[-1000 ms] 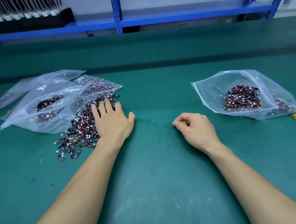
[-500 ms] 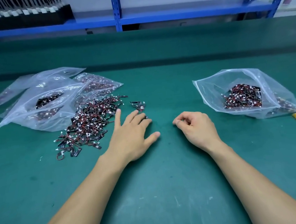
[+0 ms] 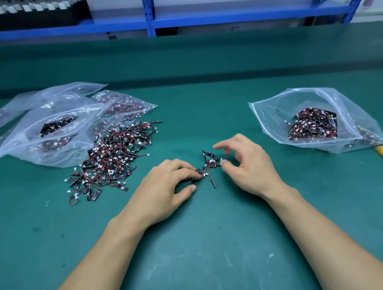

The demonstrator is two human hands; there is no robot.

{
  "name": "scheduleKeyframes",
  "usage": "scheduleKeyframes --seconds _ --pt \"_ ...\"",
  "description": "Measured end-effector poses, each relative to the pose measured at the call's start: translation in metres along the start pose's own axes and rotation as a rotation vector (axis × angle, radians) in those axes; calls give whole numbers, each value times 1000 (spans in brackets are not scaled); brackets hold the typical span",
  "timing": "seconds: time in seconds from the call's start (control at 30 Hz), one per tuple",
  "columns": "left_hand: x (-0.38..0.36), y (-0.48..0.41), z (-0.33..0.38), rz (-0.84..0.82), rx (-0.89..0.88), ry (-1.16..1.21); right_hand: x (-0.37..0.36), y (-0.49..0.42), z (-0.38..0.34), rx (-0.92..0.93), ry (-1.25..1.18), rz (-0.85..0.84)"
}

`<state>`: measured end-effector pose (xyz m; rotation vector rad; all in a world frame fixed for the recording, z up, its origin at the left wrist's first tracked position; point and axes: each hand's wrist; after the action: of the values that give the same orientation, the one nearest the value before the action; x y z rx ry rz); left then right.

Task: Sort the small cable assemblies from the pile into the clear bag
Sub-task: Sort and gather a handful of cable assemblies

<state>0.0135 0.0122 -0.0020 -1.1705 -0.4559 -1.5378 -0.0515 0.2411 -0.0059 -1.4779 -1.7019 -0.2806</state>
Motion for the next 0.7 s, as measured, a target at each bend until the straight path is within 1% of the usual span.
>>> scheduleKeyframes --seconds 0.07,0.1,0.17,0.33,0.47,0.57,0.7 --pt "-1 -2 0 4 0 -22 -2 1 -5 82 -36 -135" --pt "-1 -3 -1 15 4 -34 -3 2 -6 113 -17 -202" --pt "1 -3 -5 56 27 -51 -6 2 -4 149 50 -268" --pt "10 0 -19 166 170 -45 -5 -1 7 145 53 -192" --pt "13 -1 -22 234 220 12 -2 -4 12 98 56 -143" --pt "11 -1 -16 267 260 176 -1 -4 11 81 52 -133" --pt "5 0 -7 264 312 388 0 -2 6 59 23 -92"
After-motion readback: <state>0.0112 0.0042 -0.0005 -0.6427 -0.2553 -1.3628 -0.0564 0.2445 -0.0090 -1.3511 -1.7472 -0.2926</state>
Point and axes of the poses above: each hand's wrist, its own y-axis away from the middle knuckle, its own x-axis out of the back of the hand, z = x × y, and after that the axes turned 2 degrees about z, right-handed
